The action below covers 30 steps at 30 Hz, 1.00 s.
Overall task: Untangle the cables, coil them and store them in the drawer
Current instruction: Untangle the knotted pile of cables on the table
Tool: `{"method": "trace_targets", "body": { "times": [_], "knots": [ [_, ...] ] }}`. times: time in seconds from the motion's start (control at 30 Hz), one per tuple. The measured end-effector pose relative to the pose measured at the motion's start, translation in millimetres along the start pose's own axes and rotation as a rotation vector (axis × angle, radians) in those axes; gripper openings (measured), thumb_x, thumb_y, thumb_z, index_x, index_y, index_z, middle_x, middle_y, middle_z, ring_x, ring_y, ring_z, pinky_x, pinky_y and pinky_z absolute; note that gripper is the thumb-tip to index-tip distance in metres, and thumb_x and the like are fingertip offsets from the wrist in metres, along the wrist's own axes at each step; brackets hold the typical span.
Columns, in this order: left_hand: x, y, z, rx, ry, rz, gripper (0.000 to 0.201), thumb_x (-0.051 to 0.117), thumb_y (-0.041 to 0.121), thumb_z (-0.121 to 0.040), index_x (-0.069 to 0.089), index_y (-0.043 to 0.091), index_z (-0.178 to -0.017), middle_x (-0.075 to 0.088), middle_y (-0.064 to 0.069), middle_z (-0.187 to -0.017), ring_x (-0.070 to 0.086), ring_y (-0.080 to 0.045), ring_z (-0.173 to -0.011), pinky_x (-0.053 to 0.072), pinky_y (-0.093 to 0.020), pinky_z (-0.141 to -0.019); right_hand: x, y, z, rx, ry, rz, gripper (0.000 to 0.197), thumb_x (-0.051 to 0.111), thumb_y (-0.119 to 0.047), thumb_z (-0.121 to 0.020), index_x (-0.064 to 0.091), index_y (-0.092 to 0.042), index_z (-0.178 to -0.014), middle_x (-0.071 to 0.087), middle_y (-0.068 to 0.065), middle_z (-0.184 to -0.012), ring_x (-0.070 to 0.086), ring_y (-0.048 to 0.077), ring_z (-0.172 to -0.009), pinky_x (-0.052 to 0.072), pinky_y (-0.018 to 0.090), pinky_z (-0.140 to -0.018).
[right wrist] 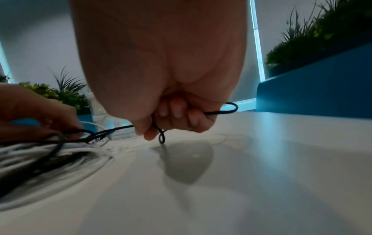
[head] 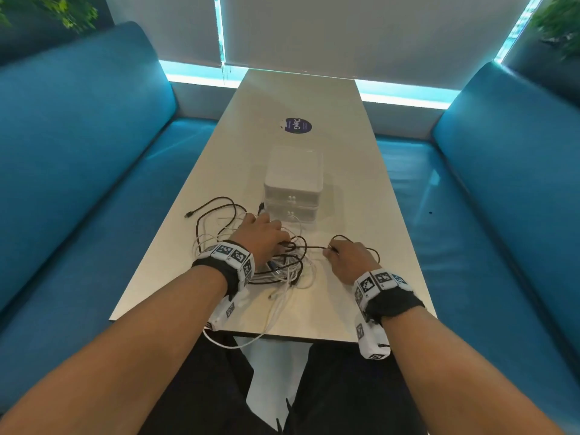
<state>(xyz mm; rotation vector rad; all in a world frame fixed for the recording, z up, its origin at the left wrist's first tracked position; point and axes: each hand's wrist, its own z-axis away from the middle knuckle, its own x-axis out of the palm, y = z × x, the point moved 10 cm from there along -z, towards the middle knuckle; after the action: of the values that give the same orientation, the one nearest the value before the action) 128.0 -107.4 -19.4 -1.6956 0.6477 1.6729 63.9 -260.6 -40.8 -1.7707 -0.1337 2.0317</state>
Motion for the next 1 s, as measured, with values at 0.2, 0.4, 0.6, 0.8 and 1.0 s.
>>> {"method": "trace_targets", "body": {
  "times": [0.2, 0.4, 0.6, 0.8, 1.0],
  "knots": [
    [-5.4, 6.5, 1.1, -0.072, 0.023, -0.027, 0.032, 0.058, 0.020, -0.094, 0.054, 0.026, -0.125, 0.053, 0.001, -0.128, 0.043, -0.025, -0.120, 0.031, -0.047, -0.104, -2.7, -2.5, -4.8, 0.040, -0.020, 0.006, 0.032, 0.042, -0.031, -0.103, 0.065, -0.009, -0.107, 0.066, 0.016, -0.106, 0.062, 0.033, -0.097, 0.045, 0.032, -0.076],
    [-12.6, 28.6, -6.6, -0.015, 0.059, 0.112, 0.038, 0.053, 0.014, -0.090, 0.061, 0.033, -0.122, 0.064, 0.009, -0.123, 0.046, -0.020, -0.123, 0.027, -0.048, -0.105, -2.1, -10.0, 0.8, -0.051, 0.010, -0.070, 0.025, 0.046, -0.033, -0.101, 0.059, -0.013, -0.109, 0.067, 0.013, -0.101, 0.060, 0.033, -0.096, 0.041, 0.034, -0.073],
    [-3.7, 28.8, -13.7, -0.089, 0.042, 0.059, 0.025, 0.043, 0.040, -0.100, 0.063, 0.027, -0.111, 0.061, 0.003, -0.118, 0.045, -0.024, -0.118, 0.026, -0.048, -0.100, -7.1, -22.6, 4.0, -0.171, 0.053, -0.105, 0.024, 0.046, -0.035, -0.102, 0.060, -0.016, -0.096, 0.065, 0.005, -0.081, 0.059, 0.028, -0.081, 0.044, 0.037, -0.068],
    [0.3, 22.5, -10.4, -0.143, 0.069, -0.010, 0.022, 0.047, 0.038, -0.099, 0.063, 0.029, -0.111, 0.061, 0.006, -0.120, 0.044, -0.025, -0.121, 0.023, -0.053, -0.106, -13.3, 6.4, 1.1, -0.020, 0.071, 0.029, 0.026, 0.041, -0.038, -0.103, 0.061, -0.021, -0.105, 0.058, 0.008, -0.088, 0.058, 0.030, -0.082, 0.051, 0.037, -0.073],
    [-2.2, 28.5, -10.1, -0.120, 0.046, -0.060, 0.025, 0.047, 0.034, -0.099, 0.065, 0.029, -0.116, 0.062, 0.005, -0.120, 0.043, -0.027, -0.123, 0.022, -0.056, -0.108, -17.0, 13.8, 2.8, 0.092, 0.096, 0.085, 0.027, 0.041, -0.035, -0.102, 0.052, -0.016, -0.118, 0.062, 0.014, -0.104, 0.060, 0.032, -0.084, 0.052, 0.039, -0.074]
  ]
}}
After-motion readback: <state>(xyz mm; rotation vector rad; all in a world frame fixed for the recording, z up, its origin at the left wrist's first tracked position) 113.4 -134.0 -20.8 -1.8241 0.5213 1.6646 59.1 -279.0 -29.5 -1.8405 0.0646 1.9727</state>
